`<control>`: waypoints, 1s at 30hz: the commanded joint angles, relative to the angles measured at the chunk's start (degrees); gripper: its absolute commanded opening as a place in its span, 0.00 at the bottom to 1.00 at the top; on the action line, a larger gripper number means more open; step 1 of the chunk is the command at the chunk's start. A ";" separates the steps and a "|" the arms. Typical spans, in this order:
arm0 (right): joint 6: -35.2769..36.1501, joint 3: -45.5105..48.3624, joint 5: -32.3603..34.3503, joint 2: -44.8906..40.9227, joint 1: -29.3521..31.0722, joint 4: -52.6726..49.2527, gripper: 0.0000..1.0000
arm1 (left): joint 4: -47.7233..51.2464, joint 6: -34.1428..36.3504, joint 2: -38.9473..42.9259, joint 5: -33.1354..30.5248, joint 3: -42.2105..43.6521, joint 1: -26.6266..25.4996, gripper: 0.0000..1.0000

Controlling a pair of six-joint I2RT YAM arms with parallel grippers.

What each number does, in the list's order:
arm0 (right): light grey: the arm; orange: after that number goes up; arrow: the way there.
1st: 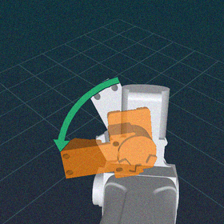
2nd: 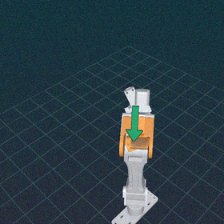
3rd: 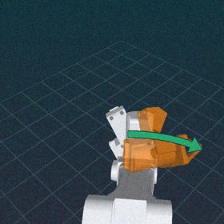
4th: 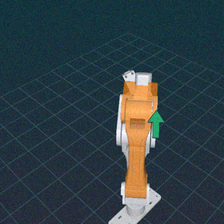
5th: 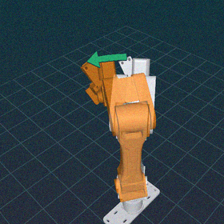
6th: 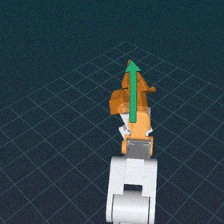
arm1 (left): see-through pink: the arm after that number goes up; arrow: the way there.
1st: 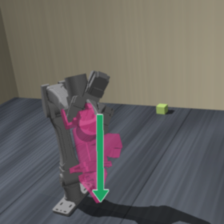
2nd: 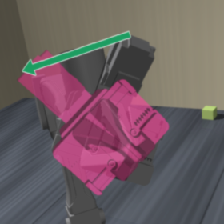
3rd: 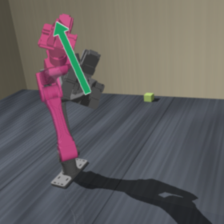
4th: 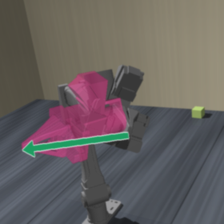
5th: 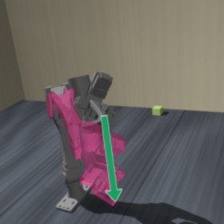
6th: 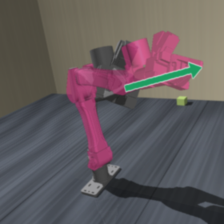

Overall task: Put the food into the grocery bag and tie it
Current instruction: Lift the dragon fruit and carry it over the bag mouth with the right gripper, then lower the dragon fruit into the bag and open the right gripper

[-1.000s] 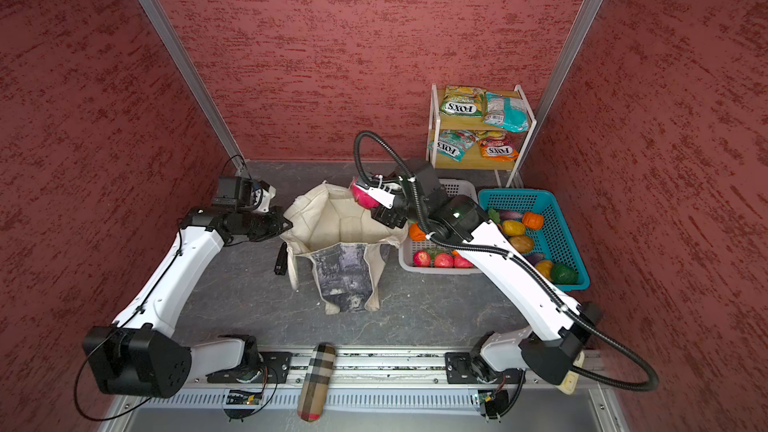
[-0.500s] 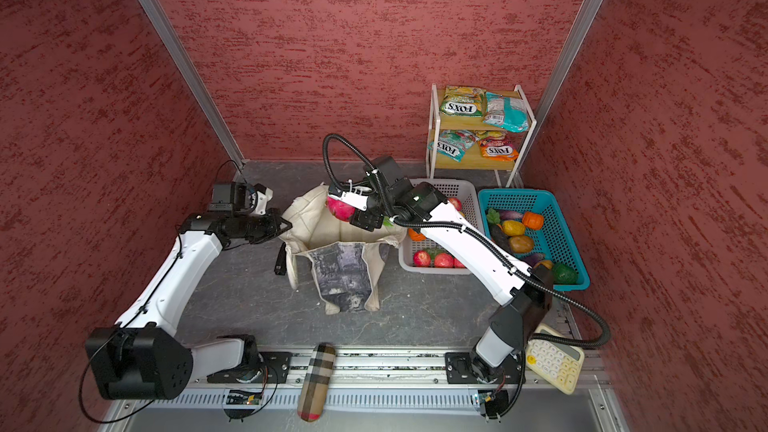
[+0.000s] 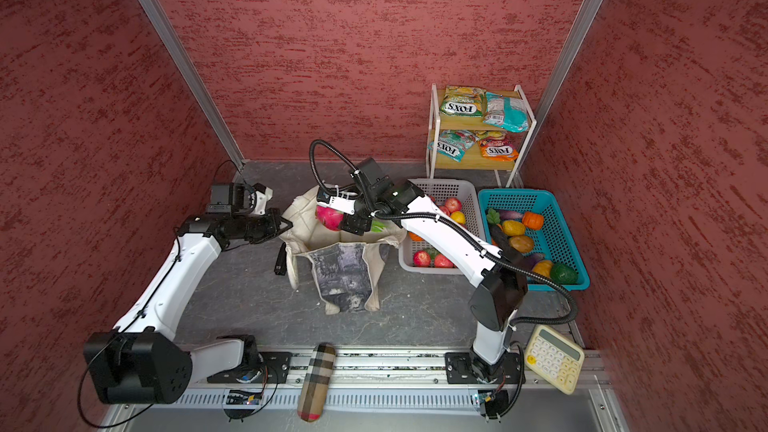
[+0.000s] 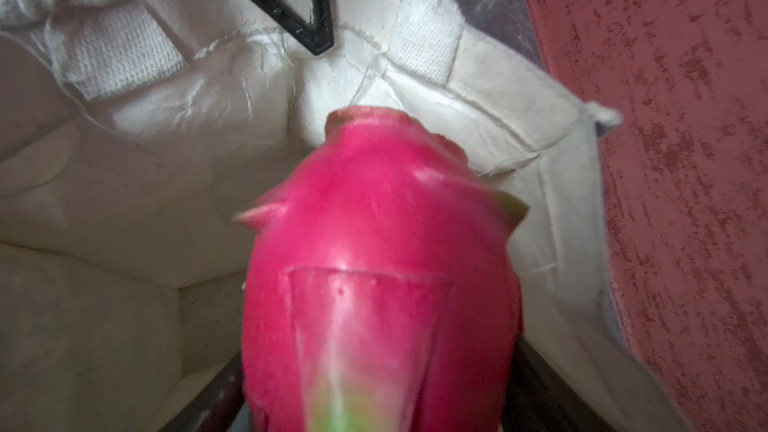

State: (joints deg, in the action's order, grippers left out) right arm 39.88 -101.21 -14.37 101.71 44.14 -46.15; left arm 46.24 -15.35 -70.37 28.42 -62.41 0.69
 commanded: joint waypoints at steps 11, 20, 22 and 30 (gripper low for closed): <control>-1.21 8.80 -0.52 1.35 1.04 5.64 0.62 | -2.20 0.41 1.00 1.32 0.71 0.45 0.00; -2.56 9.78 1.01 6.34 1.04 10.74 0.68 | -2.74 -0.02 0.76 2.18 0.99 0.19 0.00; -2.61 9.89 0.92 7.21 1.03 11.57 0.69 | -2.89 -0.11 0.93 2.36 1.07 0.19 0.00; -3.90 12.22 4.46 7.25 1.04 16.14 0.84 | -3.12 -0.20 1.37 2.40 1.32 -0.01 0.00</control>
State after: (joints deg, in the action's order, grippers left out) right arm 36.42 -89.80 -11.55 109.95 44.91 -34.24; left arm 44.99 -15.64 -70.39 29.82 -61.71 0.69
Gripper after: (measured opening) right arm 0.833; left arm 0.050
